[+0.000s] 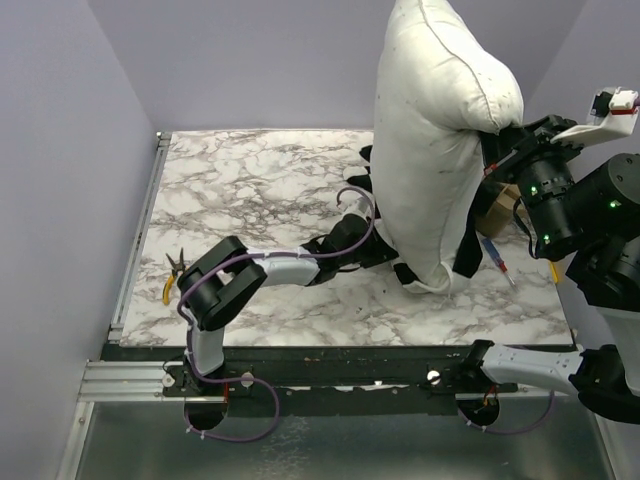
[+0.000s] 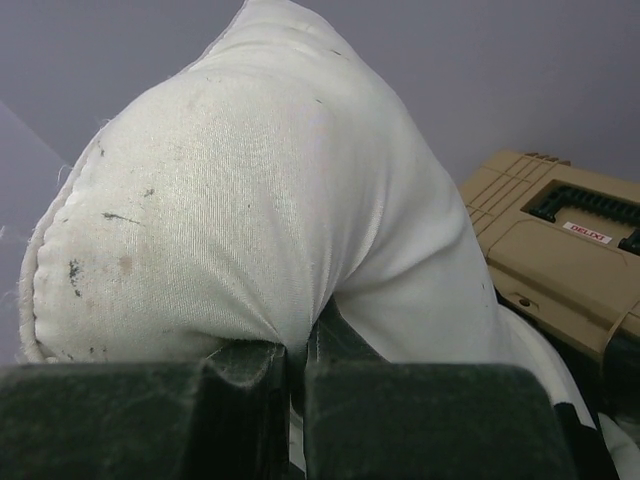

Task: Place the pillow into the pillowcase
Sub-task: Stuff the pillow into the pillowcase.

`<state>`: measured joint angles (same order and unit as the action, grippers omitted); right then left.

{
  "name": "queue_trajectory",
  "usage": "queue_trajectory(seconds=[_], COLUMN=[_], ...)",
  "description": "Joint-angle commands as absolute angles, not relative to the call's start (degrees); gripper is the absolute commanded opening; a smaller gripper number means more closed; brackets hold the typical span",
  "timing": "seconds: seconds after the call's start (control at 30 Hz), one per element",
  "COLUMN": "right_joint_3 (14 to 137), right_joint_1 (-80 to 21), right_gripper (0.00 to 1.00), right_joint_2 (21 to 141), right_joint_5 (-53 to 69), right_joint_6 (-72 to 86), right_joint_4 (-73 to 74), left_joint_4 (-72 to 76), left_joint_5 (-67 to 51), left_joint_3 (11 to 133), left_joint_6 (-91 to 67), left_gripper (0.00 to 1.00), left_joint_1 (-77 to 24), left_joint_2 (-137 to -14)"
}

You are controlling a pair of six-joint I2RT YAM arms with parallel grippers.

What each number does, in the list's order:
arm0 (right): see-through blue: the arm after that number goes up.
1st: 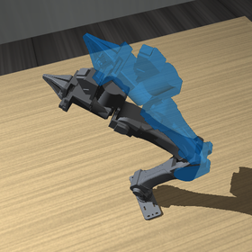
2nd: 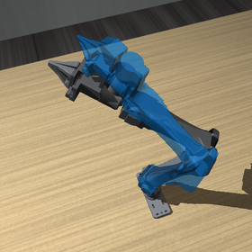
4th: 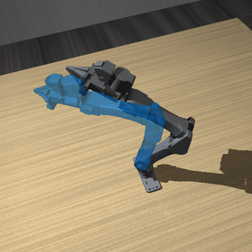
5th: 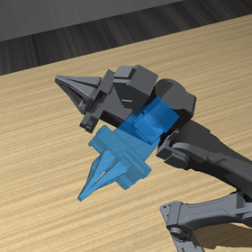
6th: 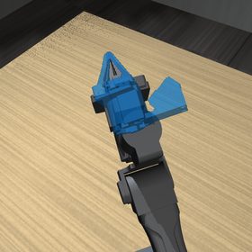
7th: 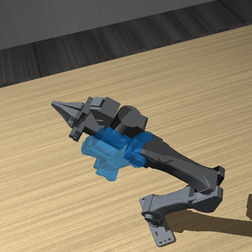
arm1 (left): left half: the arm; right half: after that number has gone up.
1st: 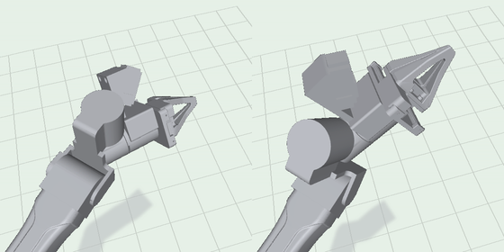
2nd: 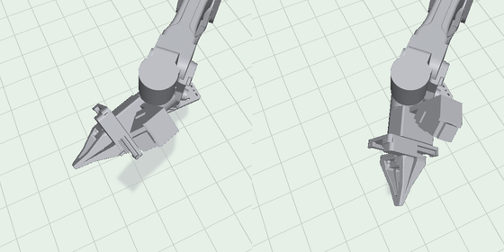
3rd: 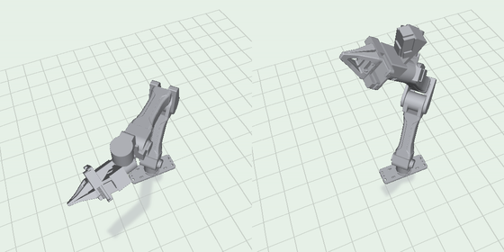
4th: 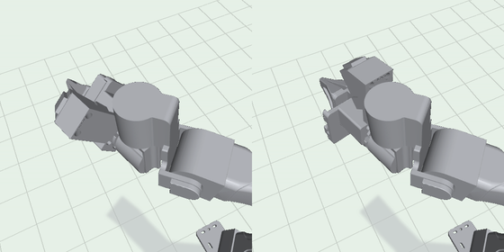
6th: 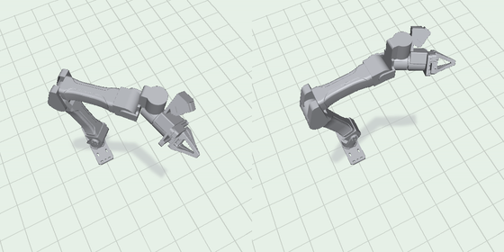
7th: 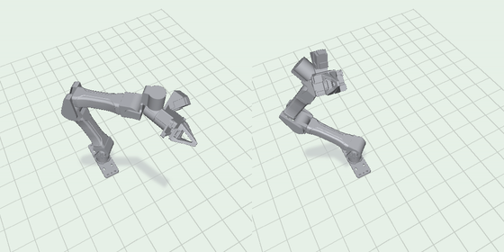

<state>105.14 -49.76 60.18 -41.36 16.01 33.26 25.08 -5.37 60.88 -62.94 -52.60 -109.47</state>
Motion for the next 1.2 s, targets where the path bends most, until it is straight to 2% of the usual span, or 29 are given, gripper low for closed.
queue_trajectory(seconds=[0.0,0.1,0.33,0.37,0.43,0.5,0.57,0.7,1.0,1.17], right_joint_3=[108.08,107.42,105.59,105.59,105.27,104.53,103.89,103.2,95.52,97.57], right_joint_1=[-49.48,-49.46,-49.47,-49.48,-49.48,-49.47,-49.47,-49.48,-49.48,-49.48], right_gripper=[0.0,0.0,0.0,0.0,0.0,0.0,0.0,0.0,0.0,0.0], right_joint_2=[59.0,58.11,56.48,56.37,55.9,55.2,54.52,53.12,45.55,46.07], right_joint_5=[-43.21,-43.14,-42.72,-42.83,-43.27,-43.56,-43.87,-44.55,-45.95,-46.92], right_joint_6=[15.6,15.96,17.72,18.05,18.26,18.64,19.01,19.24,22.26,21.89], right_joint_4=[27.91,27.36,27.44,27.91,28.5,28.82,29.33,32.26,32.96,34.27], left_joint_4=[13.04,-1.06,-14.95,-17.08,-21.4,-24.05,-25.32,-24.89,-16.55,-13.11], left_joint_5=[6.18,15.01,24.85,26.04,30.45,34.18,36.0,31.89,2.41,-4.42], left_joint_3=[61.38,63.72,59.62,59.19,58.98,59.29,60.57,64.35,70.95,71.82], left_joint_6=[-56.74,-53.86,-55.7,-55.62,-55.41,-53.69,-51.36,-46.92,-38.91,-39.31], left_gripper=[0.0,0.0,0.0,0.1,0.4,0.65,0.76,0.79,0.79,0.77], left_joint_1=[-52.78,-53.31,-55.82,-55.91,-55.99,-55.92,-55.78,-53.41,-45.99,-46.43], left_joint_2=[-96.9,-89.64,-74.28,-72.44,-69.27,-67.28,-67.35,-71.21,-90.23,-98.57])
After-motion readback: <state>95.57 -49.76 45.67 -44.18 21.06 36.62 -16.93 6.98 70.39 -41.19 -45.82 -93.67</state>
